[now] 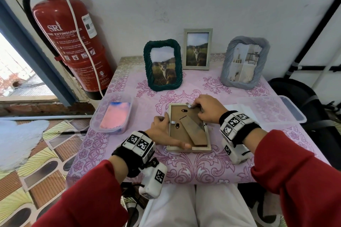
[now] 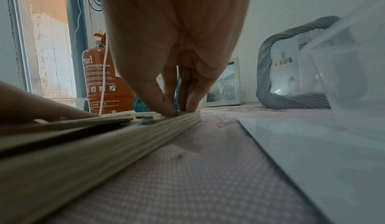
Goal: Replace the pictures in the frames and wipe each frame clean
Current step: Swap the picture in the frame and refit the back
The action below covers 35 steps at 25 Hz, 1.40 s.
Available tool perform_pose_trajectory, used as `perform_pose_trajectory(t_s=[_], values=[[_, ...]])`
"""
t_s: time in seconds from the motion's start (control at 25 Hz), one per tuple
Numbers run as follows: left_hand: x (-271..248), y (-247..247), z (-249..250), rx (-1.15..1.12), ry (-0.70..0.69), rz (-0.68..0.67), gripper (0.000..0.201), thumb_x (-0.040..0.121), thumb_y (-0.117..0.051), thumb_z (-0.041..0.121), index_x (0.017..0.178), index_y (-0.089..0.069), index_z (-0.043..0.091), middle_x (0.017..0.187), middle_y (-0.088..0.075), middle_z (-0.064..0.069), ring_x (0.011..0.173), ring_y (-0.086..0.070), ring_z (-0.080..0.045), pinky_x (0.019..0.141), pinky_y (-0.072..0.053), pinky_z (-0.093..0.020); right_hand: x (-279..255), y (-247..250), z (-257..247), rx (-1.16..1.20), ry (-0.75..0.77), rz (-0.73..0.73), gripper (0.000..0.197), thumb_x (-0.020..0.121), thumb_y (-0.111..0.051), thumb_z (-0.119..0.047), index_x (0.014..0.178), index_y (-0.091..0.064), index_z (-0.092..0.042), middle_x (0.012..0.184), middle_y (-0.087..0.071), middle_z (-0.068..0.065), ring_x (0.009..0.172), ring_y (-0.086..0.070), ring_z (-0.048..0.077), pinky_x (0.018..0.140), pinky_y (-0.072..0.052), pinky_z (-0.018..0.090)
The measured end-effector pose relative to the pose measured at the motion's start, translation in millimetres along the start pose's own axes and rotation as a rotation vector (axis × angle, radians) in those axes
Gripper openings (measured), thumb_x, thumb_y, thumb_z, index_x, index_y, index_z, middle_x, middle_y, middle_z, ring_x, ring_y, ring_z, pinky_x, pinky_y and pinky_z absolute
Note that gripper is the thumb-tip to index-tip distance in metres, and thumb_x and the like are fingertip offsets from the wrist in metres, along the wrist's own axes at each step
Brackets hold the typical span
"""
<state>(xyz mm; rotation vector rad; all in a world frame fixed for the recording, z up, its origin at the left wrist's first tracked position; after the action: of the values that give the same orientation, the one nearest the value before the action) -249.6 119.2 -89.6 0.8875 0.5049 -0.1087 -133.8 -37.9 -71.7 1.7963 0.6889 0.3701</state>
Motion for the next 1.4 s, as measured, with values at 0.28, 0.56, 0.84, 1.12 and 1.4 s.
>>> perform_pose_trajectory(t_s=[0.28,0.56,0.84,1.12,1.4], values=[[-1,5,15,0.12,-0.003,0.118,0.096,0.058,-0.084,0.047,0.132,-0.037,0.009,0.129,-0.032,-0.012,0.123,-0.04,-0.03,0.107,-0.036,-0.041,0,1,2,-0.004,0.011,-0.001,0.036,0.077,-0.056,-0.003,0.11,-0.065,-0.011,0.112,-0.057,0.011,0.107,-0.051,0.025,0.083,-0.039,0.027],[7,5,2,0.113,-0.046,0.065,0.104,0.056,-0.079,0.06,0.136,-0.031,0.013,0.13,-0.028,-0.01,0.126,-0.036,-0.03,0.109,-0.035,-0.043,-1,-1,1,-0.004,0.016,0.005,0.036,0.077,-0.055,-0.002,0.111,-0.064,-0.01,0.112,-0.056,0.011,0.106,-0.05,0.025,0.083,-0.039,0.027],[4,0,2,0.083,-0.059,0.111,0.107,0.048,-0.085,0.055,0.133,-0.034,0.016,0.127,-0.029,-0.008,0.124,-0.035,-0.028,0.108,-0.034,-0.044,-2,-3,2,0.013,0.012,0.016,0.039,0.076,-0.053,-0.002,0.113,-0.063,-0.011,0.111,-0.055,0.011,0.108,-0.048,0.025,0.085,-0.039,0.029],[5,-5,5,0.095,-0.016,0.166,0.111,0.048,-0.082,0.06,0.138,-0.03,0.02,0.132,-0.029,-0.008,0.127,-0.035,-0.029,0.107,-0.032,-0.052,-1,-5,4,0.01,0.012,0.013,0.039,0.076,-0.054,-0.004,0.113,-0.063,-0.014,0.108,-0.054,0.011,0.106,-0.047,0.025,0.082,-0.038,0.029],[7,-3,0,0.064,-0.043,0.142,0.104,0.052,-0.08,0.06,0.134,-0.033,0.018,0.129,-0.03,-0.008,0.125,-0.037,-0.031,0.106,-0.034,-0.05,-2,-4,4,0.05,0.013,0.017,0.04,0.075,-0.054,-0.003,0.112,-0.062,-0.017,0.109,-0.053,0.009,0.107,-0.046,0.023,0.083,-0.041,0.031]])
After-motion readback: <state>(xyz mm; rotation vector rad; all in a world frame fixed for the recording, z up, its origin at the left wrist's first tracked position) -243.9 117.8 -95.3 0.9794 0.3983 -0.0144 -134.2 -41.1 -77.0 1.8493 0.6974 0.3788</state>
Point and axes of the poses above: each hand's wrist, its own x-axis towards the middle knuckle, its own y-axis out of the back of the hand, z = x × y, the point moved 2 cm from there along x, towards the middle knuckle
